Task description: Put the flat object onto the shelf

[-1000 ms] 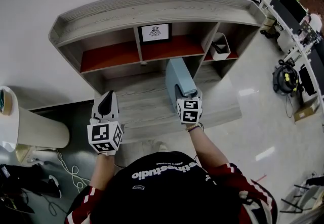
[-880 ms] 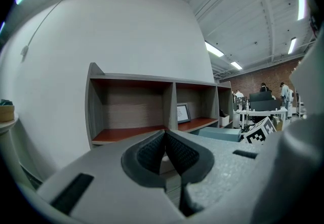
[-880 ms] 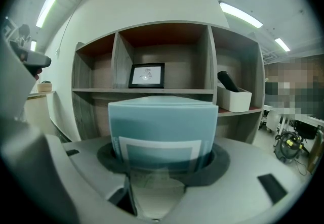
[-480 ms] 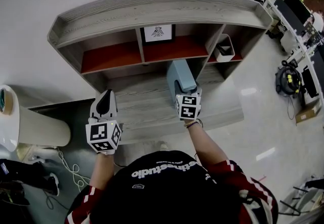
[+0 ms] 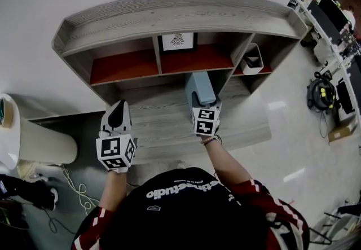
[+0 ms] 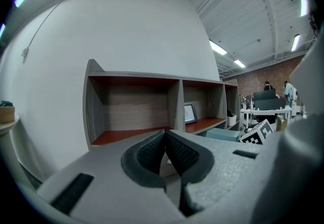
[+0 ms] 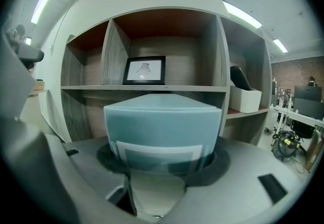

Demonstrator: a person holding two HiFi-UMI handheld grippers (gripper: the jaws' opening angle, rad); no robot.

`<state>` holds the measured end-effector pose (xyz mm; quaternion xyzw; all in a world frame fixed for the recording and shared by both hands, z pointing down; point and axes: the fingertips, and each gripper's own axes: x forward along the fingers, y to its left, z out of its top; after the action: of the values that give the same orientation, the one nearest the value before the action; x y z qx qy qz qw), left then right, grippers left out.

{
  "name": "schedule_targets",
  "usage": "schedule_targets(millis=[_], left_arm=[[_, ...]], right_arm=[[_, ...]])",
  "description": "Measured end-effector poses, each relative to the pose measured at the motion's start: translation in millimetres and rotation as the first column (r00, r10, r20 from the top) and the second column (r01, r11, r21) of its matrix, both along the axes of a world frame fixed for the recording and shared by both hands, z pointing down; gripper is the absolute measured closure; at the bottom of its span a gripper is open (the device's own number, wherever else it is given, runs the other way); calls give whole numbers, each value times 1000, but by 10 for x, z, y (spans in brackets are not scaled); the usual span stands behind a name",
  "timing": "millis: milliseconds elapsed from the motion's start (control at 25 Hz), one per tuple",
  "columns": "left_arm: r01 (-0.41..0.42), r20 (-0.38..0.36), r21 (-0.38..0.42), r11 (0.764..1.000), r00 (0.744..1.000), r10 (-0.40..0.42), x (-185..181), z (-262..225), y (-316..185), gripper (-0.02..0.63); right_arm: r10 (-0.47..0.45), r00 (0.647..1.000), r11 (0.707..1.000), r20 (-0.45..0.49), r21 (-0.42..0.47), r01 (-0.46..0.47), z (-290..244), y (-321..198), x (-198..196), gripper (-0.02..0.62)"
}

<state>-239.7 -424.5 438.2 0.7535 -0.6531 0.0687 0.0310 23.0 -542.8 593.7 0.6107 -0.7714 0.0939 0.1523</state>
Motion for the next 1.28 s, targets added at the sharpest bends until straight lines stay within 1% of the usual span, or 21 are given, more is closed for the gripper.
schedule_targets(millis=[200,440,600,680,1280], left_arm=[[4,3,1,1000,1000,-4,-1,-6,-41,600],[8,5,9,1000,1000,-8,-7,-48,-43,600],[7,3,9,1000,1000,-7,-2,-44,-30,600],[8,1,4,1000,1000,-8,7,-20,-1,600],[1,1,12,1000,1000,-1,17,-47,341,600]], right_arm=[[11,1000,1000,1,-8,-11,6,-10,-80,311],[-24,1000,1000,-2,-17,24,36,-7,-97,295],[-49,999,999,-2,-6,49,4,-15,-124,258],[-60,998,998,-5,-2,60,-2,5,-126,252],[-49,999,999,0,-1,49,-63,356,-32,253]])
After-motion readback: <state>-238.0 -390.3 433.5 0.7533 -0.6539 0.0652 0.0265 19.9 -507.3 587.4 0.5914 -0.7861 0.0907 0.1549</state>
